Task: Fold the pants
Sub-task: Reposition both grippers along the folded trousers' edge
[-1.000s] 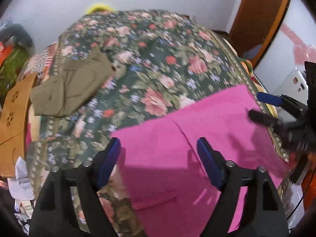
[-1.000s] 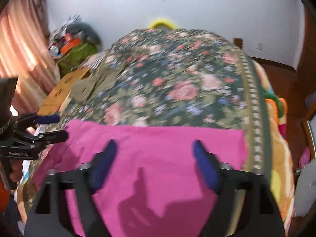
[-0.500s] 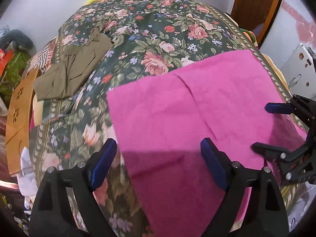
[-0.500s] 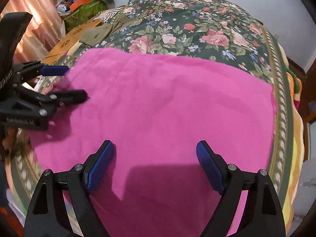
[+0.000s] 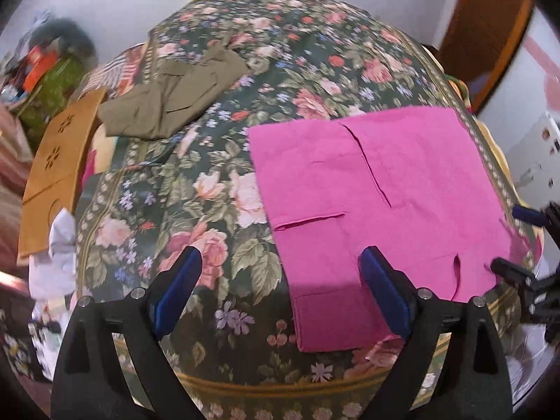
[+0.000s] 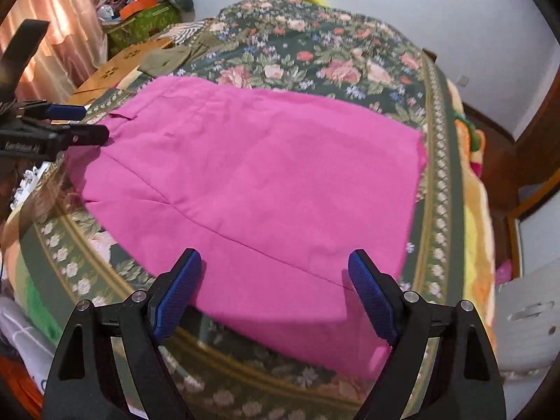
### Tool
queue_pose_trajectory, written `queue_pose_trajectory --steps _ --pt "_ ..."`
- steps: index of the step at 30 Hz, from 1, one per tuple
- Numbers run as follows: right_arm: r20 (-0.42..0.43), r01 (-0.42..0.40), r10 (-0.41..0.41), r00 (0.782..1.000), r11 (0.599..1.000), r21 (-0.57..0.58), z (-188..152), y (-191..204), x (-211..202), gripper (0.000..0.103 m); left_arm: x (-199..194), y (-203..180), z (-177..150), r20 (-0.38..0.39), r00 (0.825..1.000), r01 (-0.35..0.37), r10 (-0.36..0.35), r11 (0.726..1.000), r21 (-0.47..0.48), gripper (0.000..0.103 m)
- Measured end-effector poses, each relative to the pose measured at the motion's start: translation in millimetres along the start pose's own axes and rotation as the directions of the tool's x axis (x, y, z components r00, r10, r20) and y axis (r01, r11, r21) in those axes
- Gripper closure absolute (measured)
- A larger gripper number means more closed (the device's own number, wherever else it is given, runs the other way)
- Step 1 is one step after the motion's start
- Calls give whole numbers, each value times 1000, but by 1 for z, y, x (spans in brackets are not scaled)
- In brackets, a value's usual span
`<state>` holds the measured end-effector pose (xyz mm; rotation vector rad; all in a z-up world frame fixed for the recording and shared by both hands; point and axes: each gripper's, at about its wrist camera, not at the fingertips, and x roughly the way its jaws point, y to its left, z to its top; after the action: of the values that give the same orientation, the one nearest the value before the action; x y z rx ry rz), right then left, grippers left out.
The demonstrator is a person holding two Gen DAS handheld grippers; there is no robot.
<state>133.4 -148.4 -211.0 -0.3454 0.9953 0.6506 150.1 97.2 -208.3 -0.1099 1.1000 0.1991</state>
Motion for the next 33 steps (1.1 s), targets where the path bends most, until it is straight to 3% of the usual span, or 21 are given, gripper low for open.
queue_pose_trajectory --steps 5,12,16,19,24,27,30,33 --pt "98 -13 12 995 1000 10 6 4 -25 19 -21 6 -6 19 999 34 -33 997 -72 10" --pt "215 -67 56 975 997 41 16 10 -34 19 -33 5 -29 -22 982 179 -188 962 -206 10" --pt "210 -96 81 974 994 60 15 10 -15 19 -29 -7 -44 -60 963 240 -261 942 -236 10" --pt "185 -105 88 979 991 86 11 6 0 20 -24 -12 -51 -74 941 297 -331 910 -289 10" --pt "129 -126 110 986 984 124 3 -2 21 20 -14 -13 -54 -56 929 325 -366 878 -351 10" --pt "100 -149 137 986 981 127 -2 -5 30 24 -9 -7 -53 -22 908 374 -419 832 -409 8" --pt "111 -163 150 982 980 119 -6 -7 28 24 -2 5 -51 19 867 444 -498 753 -486 8" --pt "113 -171 158 981 978 119 -6 -8 29 24 8 13 -47 44 833 488 -551 696 -526 8"
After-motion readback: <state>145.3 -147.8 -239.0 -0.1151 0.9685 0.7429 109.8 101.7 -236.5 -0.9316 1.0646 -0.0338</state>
